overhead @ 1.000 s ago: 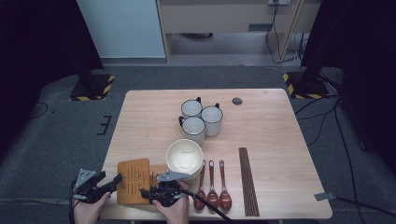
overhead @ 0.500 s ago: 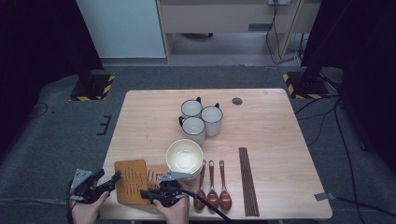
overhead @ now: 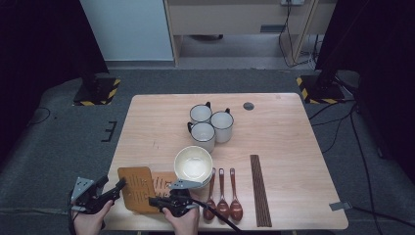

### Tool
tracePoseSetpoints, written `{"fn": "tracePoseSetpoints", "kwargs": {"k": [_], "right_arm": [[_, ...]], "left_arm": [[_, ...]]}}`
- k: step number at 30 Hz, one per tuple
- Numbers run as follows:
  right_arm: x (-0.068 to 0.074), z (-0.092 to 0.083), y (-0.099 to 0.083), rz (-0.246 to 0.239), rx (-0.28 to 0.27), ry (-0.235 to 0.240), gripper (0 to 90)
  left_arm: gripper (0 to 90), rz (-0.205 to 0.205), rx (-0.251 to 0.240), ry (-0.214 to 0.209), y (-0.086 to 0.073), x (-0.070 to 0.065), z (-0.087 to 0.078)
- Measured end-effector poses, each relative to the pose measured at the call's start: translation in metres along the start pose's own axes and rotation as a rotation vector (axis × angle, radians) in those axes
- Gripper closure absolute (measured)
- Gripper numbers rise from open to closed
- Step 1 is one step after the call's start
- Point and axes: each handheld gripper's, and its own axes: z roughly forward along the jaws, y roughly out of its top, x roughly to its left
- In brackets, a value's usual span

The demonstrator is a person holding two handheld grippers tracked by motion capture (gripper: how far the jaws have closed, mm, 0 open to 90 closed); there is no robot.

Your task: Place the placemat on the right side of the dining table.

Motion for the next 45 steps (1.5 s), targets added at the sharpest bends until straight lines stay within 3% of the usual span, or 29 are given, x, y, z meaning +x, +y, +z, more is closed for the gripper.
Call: {"fn": "tracePoseSetpoints", "kwargs": {"k": [15,22,37,45], "right_arm": [[0.008,-0.021,0.015,-0.119,-0.059,-0.066,87.4],[0.011,-0.03,0.023,-0.132,-0.088,-0.064,87.4],[0.01,-0.052,0.05,-0.146,-0.129,-0.049,87.4],[0.01,-0.058,0.059,-0.145,-0.153,-0.039,87.4]], "left_arm": [[28.2,0.013,0.021,0.01,-0.001,0.001,0.002],[30.6,0.012,0.03,0.017,-0.002,0.002,0.002],[34.2,0.044,0.124,0.022,-0.007,0.001,0.011],[34.1,0.043,0.142,0.021,-0.008,0.001,0.013]]}}
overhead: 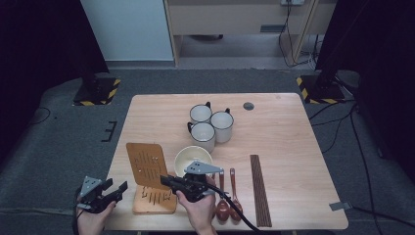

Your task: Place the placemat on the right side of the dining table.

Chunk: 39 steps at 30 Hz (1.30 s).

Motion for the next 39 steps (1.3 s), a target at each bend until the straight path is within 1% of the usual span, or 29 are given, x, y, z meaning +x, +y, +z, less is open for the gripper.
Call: {"fn": "tracePoseSetpoints", "kwargs": {"k": [1,6,7,11,12,17,29,30,35,39], "right_arm": [[-0.001,-0.002,0.003,0.003,-0.008,-0.001,87.3],[-0.005,-0.005,0.01,0.01,-0.021,0.001,87.4],[-0.007,-0.008,0.014,0.014,-0.033,0.003,87.4],[-0.009,-0.012,0.019,0.012,-0.046,0.0,87.4],[-0.012,-0.015,0.022,0.021,-0.056,0.003,87.3],[-0.016,-0.022,0.028,0.027,-0.075,-0.003,87.3],[-0.024,-0.036,0.041,0.045,-0.11,0.002,87.3],[-0.025,-0.038,0.043,0.044,-0.114,-0.006,87.3],[-0.029,-0.043,0.046,0.051,-0.123,-0.007,87.3],[-0.034,-0.05,0.052,0.061,-0.137,-0.014,87.3]], "left_arm": [[34.1,0.0,0.008,-0.002,0.0,0.0,0.001],[34.1,0.0,0.012,-0.001,-0.001,0.0,0.001],[34.1,-0.001,0.012,-0.001,-0.001,0.0,0.001],[33.9,-0.004,0.015,0.0,-0.001,0.001,0.001],[33.7,-0.004,0.015,0.001,-0.001,0.001,0.002],[33.7,-0.005,0.017,0.005,-0.001,0.001,0.001],[33.2,-0.006,0.02,0.004,-0.001,0.001,0.002],[33.0,-0.007,0.022,0.004,-0.001,0.001,0.002],[32.6,-0.005,0.026,0.006,-0.001,0.001,0.003],[32.6,-0.006,0.029,0.006,-0.001,0.002,0.004]]}}
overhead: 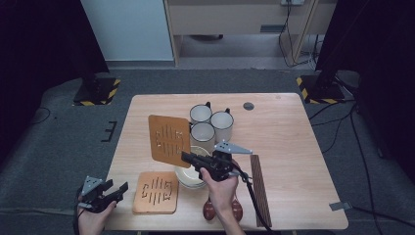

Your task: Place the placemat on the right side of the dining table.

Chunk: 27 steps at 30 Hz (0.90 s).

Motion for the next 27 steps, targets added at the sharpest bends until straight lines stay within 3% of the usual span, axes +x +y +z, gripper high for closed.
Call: {"fn": "tracePoseSetpoints", "kwargs": {"k": [10,27], "right_arm": [[-0.008,-0.013,0.012,0.013,-0.033,-0.013,87.3],[-0.031,-0.043,0.032,0.027,-0.089,-0.082,87.3]], "left_arm": [[32.5,0.002,0.004,0.001,0.0,0.0,0.0],[31.4,0.005,0.008,0.005,0.001,0.0,0.002]]}}
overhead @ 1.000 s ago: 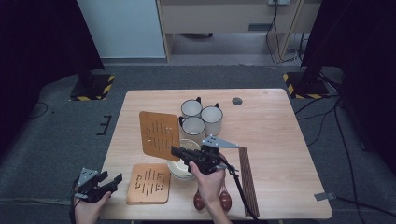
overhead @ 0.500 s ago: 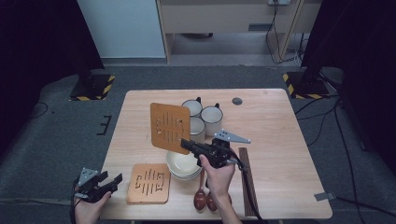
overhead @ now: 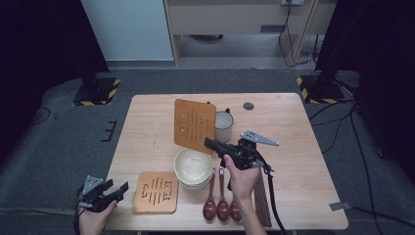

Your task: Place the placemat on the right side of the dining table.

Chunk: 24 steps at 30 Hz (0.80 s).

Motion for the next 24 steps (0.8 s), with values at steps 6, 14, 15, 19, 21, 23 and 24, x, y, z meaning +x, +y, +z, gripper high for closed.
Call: {"fn": "tracePoseSetpoints", "kwargs": {"k": [6,14,15,19,21,23,24], "right_arm": [[-0.006,-0.009,0.005,0.002,-0.011,-0.02,87.3],[-0.016,-0.027,0.015,0.02,-0.047,-0.037,87.3],[-0.019,-0.031,0.018,0.031,-0.056,-0.038,87.3],[-0.022,-0.036,0.021,0.031,-0.064,-0.055,87.3],[-0.025,-0.04,0.022,0.034,-0.066,-0.062,87.3],[-0.027,-0.042,0.023,0.035,-0.07,-0.068,87.3],[-0.029,-0.043,0.024,0.036,-0.07,-0.07,87.3]], "left_arm": [[30.8,0.002,-0.002,0.003,0.001,-0.001,0.0],[30.4,0.0,0.0,0.006,0.001,-0.001,0.001],[30.3,0.0,0.0,0.006,0.001,-0.001,0.001],[29.9,-0.004,-0.001,0.007,0.001,-0.001,0.001],[29.6,-0.009,-0.002,0.007,0.001,-0.001,0.001],[29.3,-0.007,-0.002,0.007,0.002,-0.001,0.002],[29.1,-0.005,0.0,0.006,0.002,-0.001,0.002]]}}
